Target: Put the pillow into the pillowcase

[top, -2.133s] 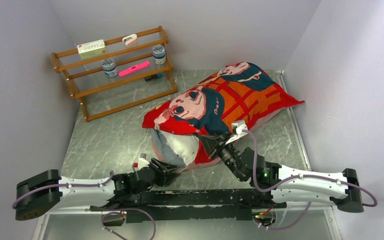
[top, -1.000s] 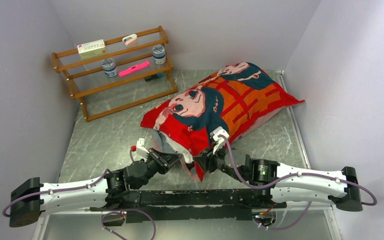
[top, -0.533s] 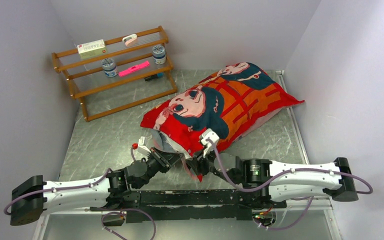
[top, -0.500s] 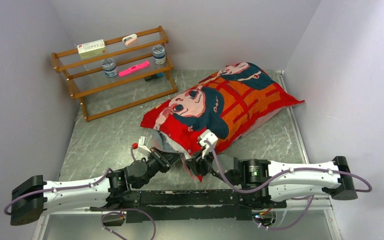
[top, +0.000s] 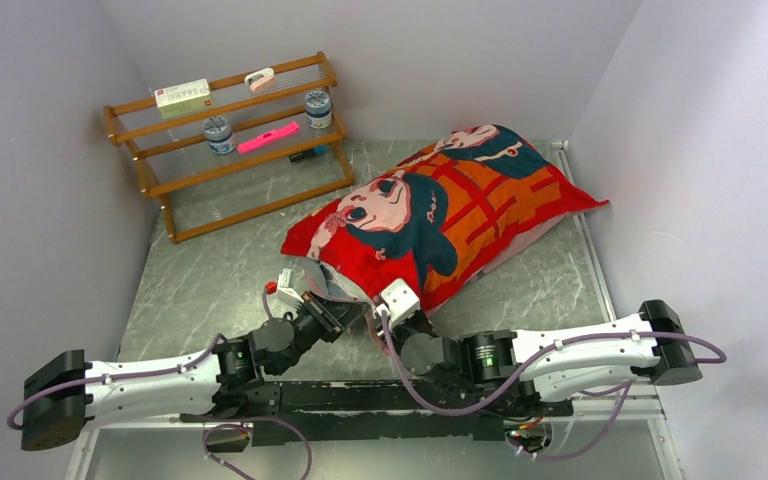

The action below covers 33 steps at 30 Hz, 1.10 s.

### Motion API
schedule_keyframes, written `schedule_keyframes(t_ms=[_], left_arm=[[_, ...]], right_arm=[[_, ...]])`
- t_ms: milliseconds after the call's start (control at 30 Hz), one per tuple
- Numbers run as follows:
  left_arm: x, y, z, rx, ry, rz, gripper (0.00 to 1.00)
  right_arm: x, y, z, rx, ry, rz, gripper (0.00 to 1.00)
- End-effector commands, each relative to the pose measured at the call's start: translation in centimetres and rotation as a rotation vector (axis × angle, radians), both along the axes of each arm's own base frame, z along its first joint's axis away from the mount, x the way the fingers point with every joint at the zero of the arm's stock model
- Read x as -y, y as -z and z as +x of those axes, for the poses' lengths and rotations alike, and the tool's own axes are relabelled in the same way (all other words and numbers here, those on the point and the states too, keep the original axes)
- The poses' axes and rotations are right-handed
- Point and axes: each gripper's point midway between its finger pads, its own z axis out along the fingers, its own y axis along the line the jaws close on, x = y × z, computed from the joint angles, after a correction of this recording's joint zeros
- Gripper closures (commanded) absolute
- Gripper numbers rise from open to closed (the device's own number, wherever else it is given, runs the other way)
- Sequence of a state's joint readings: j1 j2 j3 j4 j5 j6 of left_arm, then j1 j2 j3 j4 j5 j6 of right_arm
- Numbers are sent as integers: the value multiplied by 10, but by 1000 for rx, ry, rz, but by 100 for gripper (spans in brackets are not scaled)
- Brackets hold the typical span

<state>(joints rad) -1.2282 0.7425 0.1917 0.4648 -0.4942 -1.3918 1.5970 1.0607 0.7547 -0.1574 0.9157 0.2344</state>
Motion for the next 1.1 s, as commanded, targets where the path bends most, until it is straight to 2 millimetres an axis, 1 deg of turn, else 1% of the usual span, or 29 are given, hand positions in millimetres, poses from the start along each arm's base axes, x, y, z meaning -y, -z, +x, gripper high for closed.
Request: schedule_keyframes(t_ms=[0,233,333,433,500,533,567,600,633,700,767,833,900,1067], left_arm=[[3,-46,0,57,3,-116,95],[4,-46,0,58,4,-115,95],[3,-46,0,61,3,-113,95],[3,-48,1,68,2,-107,95],[3,-50,0,75,3,-101,95],[3,-51,1,79,2,-97,95],[3,-52,0,83,4,-96,95],[3,-53,0,87,4,-96,95],[3,-55,0,93,6,-96,95],[3,-58,0,110,7,-93,95],[2,-65,0,133,7,-88,95],[2,-68,1,140,4,-79,95],[2,-69,1,144,1,-89,95],[3,-77,0,173,11,-85,95]], right_arm=[[-4,-27,7,77,24,46,59],[-9,-28,9,108,23,3,57],[-13,-24,7,104,7,-10,55],[-11,-20,10,112,36,-28,55],[-10,-22,11,120,45,-23,59],[-10,-24,12,127,44,-18,63],[-9,-26,12,134,42,-11,71],[-9,-28,13,142,43,-1,89],[-7,-30,13,148,46,12,100],[-4,-29,12,145,19,54,100],[-1,-33,9,145,-31,91,100],[1,-41,6,107,-80,161,100],[-1,-43,3,62,-147,211,100],[-3,-36,11,-51,-252,276,100]])
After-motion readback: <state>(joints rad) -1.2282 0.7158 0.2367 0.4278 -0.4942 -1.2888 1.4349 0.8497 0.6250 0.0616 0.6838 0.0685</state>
